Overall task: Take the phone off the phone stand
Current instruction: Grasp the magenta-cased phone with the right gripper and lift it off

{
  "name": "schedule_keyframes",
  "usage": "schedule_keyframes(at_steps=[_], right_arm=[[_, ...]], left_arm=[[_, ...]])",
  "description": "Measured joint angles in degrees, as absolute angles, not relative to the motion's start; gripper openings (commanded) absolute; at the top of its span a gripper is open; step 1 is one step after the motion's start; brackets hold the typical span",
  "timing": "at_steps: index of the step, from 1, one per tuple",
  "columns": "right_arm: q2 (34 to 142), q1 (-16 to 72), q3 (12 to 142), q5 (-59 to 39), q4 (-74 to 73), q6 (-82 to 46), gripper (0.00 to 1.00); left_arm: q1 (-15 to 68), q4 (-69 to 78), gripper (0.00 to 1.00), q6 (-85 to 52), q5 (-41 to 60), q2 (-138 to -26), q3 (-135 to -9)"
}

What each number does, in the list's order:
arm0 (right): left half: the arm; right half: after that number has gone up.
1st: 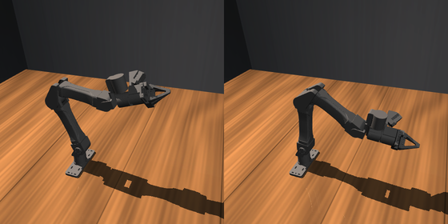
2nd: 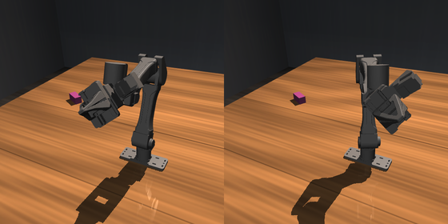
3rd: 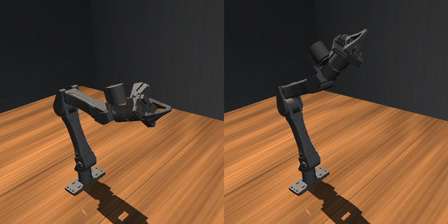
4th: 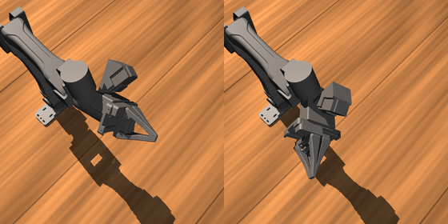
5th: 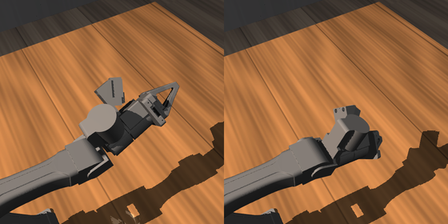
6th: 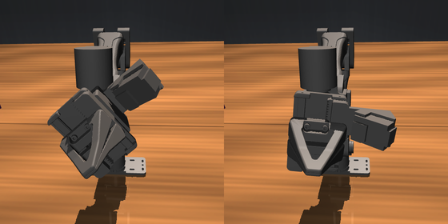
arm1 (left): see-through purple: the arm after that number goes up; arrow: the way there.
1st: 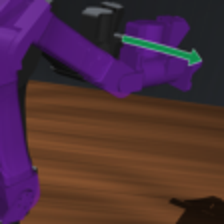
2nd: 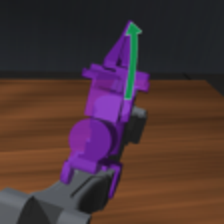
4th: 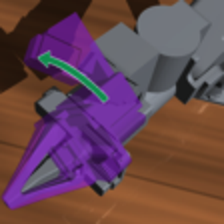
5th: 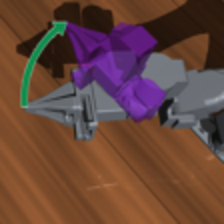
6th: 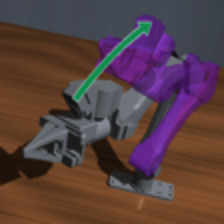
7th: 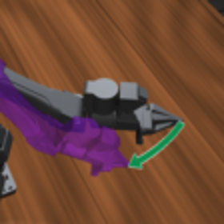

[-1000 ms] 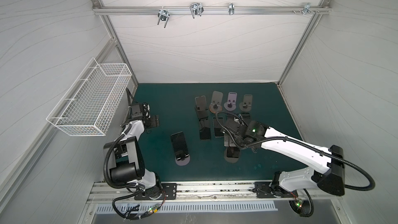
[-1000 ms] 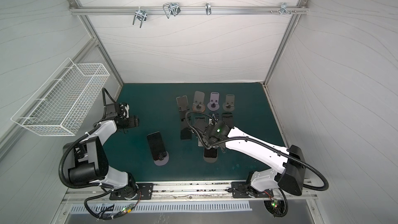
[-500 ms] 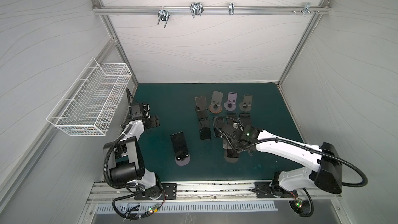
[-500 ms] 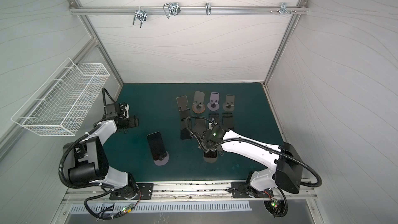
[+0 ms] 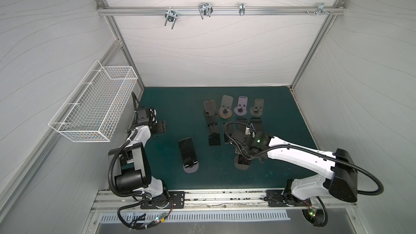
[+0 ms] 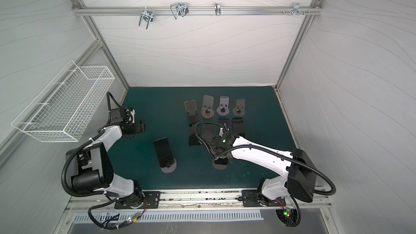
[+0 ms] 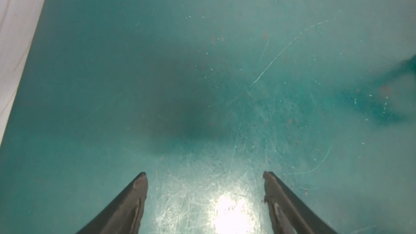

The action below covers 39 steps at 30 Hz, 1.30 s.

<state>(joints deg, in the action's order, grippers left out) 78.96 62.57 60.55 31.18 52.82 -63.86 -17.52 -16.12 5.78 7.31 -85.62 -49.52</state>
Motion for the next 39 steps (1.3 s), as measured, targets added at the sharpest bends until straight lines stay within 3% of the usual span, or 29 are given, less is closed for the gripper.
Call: schedule_keyframes(at_steps=[17, 29, 39], right_arm=[[78.98, 62.65, 59.55, 31.09, 50.92, -61.19, 0.84], [78.96, 62.65, 59.4, 31.48, 50.13, -58.63, 0.63], [73.08, 58.15, 61.95, 25.63, 53.17, -49.1, 0.61]], left_arm=[[-17.52, -16.19, 0.81, 5.8, 7.31, -85.67, -49.52], [-17.52, -16.16, 0.81, 5.8, 7.31, -85.67, -49.52], [-17.52, -16.21, 0.81, 5.8, 7.33, -85.67, -49.52]])
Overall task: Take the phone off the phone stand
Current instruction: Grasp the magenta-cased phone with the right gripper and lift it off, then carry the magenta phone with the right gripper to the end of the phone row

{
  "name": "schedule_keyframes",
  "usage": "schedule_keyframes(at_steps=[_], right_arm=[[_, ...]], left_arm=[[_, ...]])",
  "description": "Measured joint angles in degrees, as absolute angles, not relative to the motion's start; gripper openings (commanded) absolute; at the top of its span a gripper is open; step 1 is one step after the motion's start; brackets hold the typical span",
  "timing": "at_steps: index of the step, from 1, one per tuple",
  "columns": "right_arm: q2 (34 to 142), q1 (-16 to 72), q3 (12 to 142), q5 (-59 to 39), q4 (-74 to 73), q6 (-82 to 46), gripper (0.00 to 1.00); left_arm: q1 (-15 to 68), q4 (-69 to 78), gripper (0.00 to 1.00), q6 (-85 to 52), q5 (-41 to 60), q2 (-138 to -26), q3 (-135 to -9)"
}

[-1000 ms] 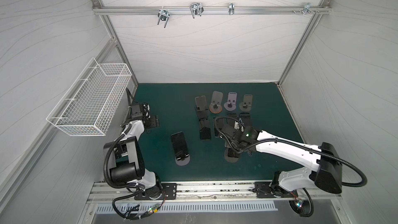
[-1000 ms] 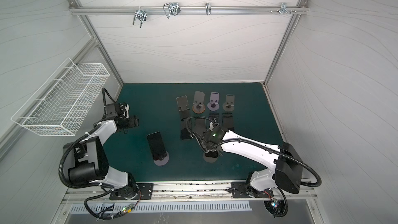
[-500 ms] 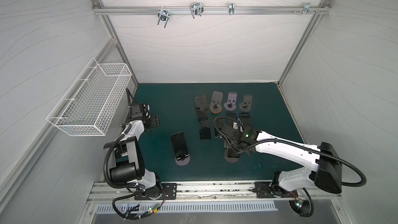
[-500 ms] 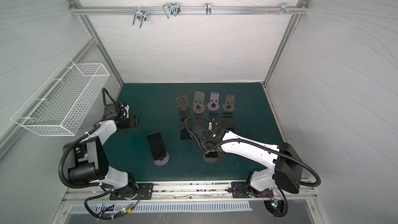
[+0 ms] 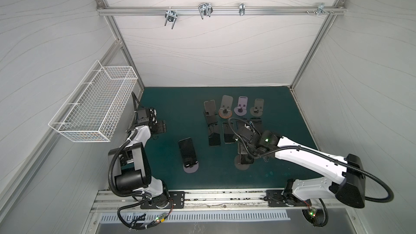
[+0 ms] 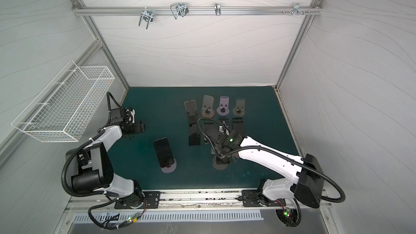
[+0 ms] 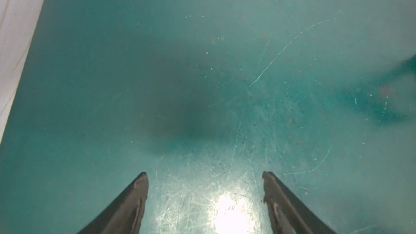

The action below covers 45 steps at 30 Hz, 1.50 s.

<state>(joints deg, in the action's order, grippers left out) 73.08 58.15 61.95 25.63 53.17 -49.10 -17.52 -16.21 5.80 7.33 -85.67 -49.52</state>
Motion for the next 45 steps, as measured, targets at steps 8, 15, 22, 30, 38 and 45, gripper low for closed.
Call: schedule_keyframes(at_steps=[8, 15, 22, 30, 38, 45], right_arm=[[71.37, 48.93, 72.9, 18.85, 59.66, -36.45, 0.59], [71.37, 35.59, 78.22, 11.68, 62.78, -26.26, 0.58], [74.74, 20.71, 79.05, 6.85, 63.55, -17.3, 0.58], [84.23, 10.83, 78.7, 5.82, 58.78, -10.5, 0.56], [101.14, 5.85, 80.73, 7.7, 53.01, -8.4, 0.56], [112.12, 5.76, 84.97, 10.5, 52.58, -5.87, 0.56]], left_arm=[[-17.52, -16.21, 0.81, 5.8, 7.33, -85.67, -49.52], [-17.52, -16.21, 0.81, 5.8, 7.35, -85.67, -49.52], [-17.52, -16.21, 0.81, 5.8, 7.38, -85.67, -49.52], [-17.52, -16.8, 0.81, 5.89, 7.94, -86.06, -49.58], [-17.52, -17.08, 0.81, 5.91, 8.14, -86.39, -49.67], [-17.52, -17.08, 0.81, 5.93, 8.25, -86.39, -49.67]])
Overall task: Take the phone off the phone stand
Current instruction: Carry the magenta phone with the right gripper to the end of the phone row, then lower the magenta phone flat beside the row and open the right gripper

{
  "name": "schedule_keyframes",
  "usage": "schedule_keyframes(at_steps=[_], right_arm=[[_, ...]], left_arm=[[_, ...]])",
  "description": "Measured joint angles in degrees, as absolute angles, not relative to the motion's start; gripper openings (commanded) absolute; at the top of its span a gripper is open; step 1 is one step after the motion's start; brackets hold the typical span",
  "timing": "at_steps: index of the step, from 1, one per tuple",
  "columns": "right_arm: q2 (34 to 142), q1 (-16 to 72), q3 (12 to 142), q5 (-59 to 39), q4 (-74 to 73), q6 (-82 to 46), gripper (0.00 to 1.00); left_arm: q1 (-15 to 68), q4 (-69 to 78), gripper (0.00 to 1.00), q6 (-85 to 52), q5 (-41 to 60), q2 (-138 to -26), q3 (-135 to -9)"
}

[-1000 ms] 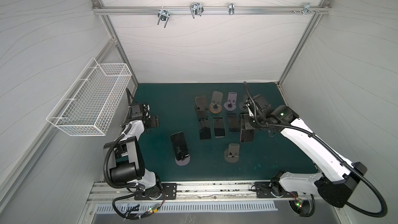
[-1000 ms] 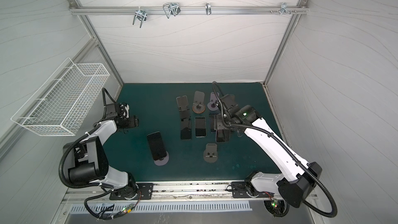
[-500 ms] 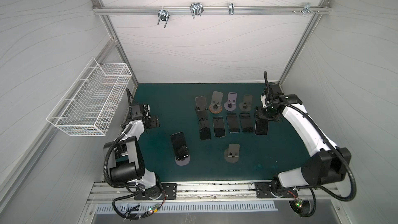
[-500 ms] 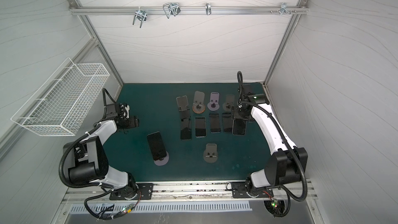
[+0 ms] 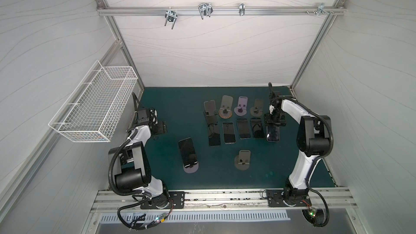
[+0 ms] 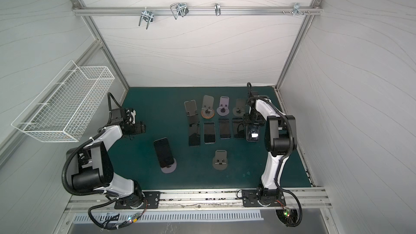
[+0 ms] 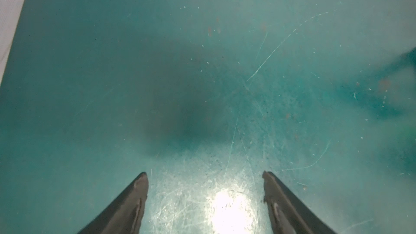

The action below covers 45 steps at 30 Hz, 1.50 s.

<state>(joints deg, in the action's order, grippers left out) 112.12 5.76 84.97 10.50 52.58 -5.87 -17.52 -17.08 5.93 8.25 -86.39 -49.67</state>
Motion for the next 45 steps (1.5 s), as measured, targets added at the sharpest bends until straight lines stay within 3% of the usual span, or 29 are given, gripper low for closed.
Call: schedule_keyframes(at_steps=[9, 45], right_arm=[[117.1, 5.48, 88.07, 12.1, 52.51, -3.46, 0.59], [117.6, 3.07, 84.77, 7.46, 46.89, -3.11, 0.82]], left_arm=[[-17.52, -17.08, 0.81, 6.0, 8.45, -86.39, -49.67], [-17.52, -17.08, 0.81, 6.04, 8.62, -86.39, -49.69]])
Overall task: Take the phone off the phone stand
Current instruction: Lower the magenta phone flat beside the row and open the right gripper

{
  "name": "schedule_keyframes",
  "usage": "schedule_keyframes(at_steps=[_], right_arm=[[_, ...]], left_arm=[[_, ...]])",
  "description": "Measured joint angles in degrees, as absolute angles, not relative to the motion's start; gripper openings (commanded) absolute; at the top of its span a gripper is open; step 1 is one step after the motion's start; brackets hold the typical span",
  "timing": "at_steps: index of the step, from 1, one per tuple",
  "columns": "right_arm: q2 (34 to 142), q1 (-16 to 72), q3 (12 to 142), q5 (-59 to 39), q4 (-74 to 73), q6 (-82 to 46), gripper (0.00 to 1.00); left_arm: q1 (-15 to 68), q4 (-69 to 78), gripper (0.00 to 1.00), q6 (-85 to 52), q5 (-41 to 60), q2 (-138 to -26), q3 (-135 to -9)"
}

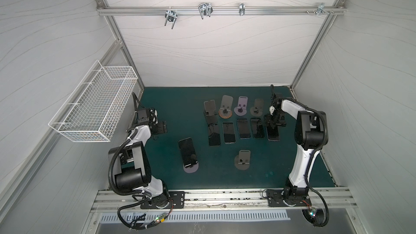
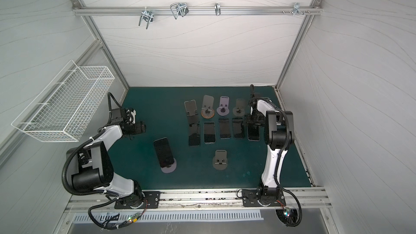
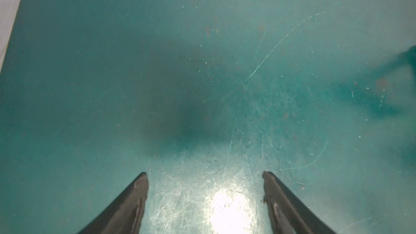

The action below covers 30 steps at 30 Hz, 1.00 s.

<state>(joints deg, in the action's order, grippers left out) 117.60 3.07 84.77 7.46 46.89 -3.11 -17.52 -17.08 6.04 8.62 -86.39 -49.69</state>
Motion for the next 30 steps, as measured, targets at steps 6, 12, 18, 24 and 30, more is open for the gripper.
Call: schedule_keyframes(at_steps=[6, 12, 18, 24, 30], right_arm=[[116.64, 3.03, 83.64, 8.32, 45.87, -3.22, 0.88], [114.93, 4.29, 81.95, 10.24, 44.18, -4.16, 0.9], [109.38, 8.51, 81.08, 12.21, 43.86, -5.23, 0.91], [101.93, 13.5, 81.6, 13.56, 44.14, -6.66, 0.91], [97.78, 28.05, 85.6, 19.0, 45.3, -7.68, 0.94]], left_arm=[[-17.52, -17.08, 0.81, 6.04, 8.64, -86.39, -49.69], [-17.52, -17.08, 0.81, 6.04, 8.64, -86.41, -49.69], [-17.52, -17.08, 0.81, 6.07, 8.67, -86.41, -49.69], [-17.52, -17.08, 0.81, 6.04, 8.64, -86.41, -49.69], [-17.52, -17.08, 0.81, 6.07, 8.62, -86.41, -49.69]])
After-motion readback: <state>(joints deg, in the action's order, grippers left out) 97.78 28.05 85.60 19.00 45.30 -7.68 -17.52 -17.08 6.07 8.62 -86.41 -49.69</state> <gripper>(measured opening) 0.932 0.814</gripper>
